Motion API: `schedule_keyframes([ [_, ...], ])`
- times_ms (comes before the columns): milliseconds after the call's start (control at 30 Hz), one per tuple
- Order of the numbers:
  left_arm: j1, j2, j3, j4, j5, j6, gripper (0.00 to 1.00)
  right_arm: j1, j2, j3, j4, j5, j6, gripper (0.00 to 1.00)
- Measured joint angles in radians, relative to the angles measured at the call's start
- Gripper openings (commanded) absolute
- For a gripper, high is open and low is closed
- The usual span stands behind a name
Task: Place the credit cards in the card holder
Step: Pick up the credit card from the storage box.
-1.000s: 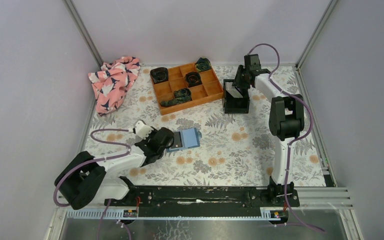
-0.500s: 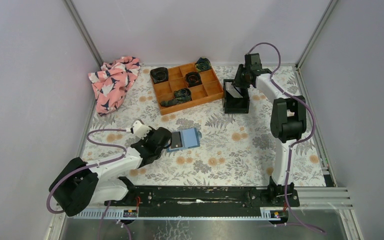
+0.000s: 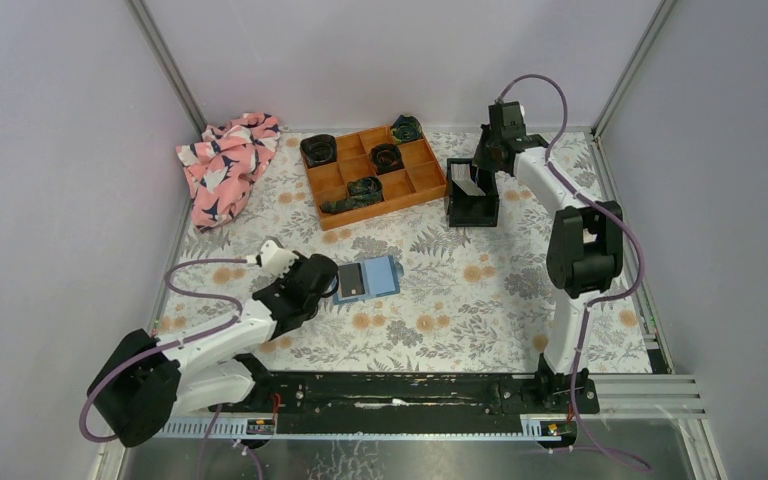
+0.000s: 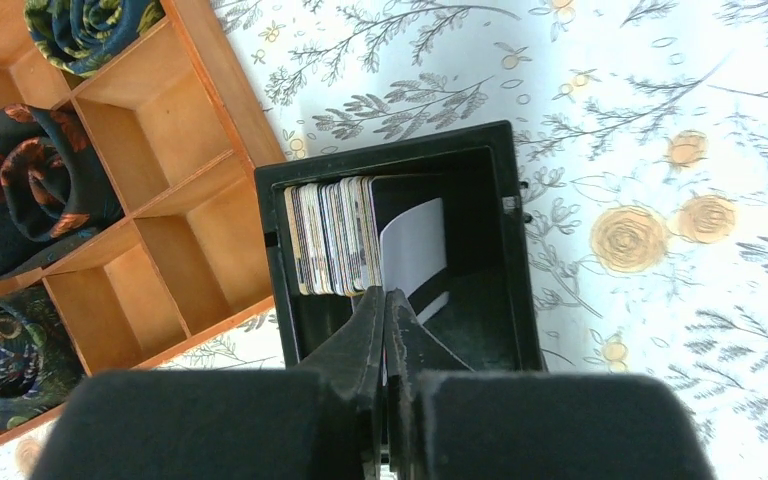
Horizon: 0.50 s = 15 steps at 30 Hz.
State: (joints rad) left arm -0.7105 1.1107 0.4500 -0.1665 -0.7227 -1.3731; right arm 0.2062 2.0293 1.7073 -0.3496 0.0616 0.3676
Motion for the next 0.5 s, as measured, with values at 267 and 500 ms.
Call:
schedule_keyframes([
  [267, 0.000, -0.087, 0.000, -0.009, 0.030, 0.060, 0.07, 0.047, -0.151, -0.090, -0.028, 0.104, -0.026, 0.00],
  [500, 0.000, -0.188, 0.000, -0.003, 0.092, 0.171, 0.16, 0.108, -0.360, -0.263, -0.035, 0.120, -0.030, 0.00],
])
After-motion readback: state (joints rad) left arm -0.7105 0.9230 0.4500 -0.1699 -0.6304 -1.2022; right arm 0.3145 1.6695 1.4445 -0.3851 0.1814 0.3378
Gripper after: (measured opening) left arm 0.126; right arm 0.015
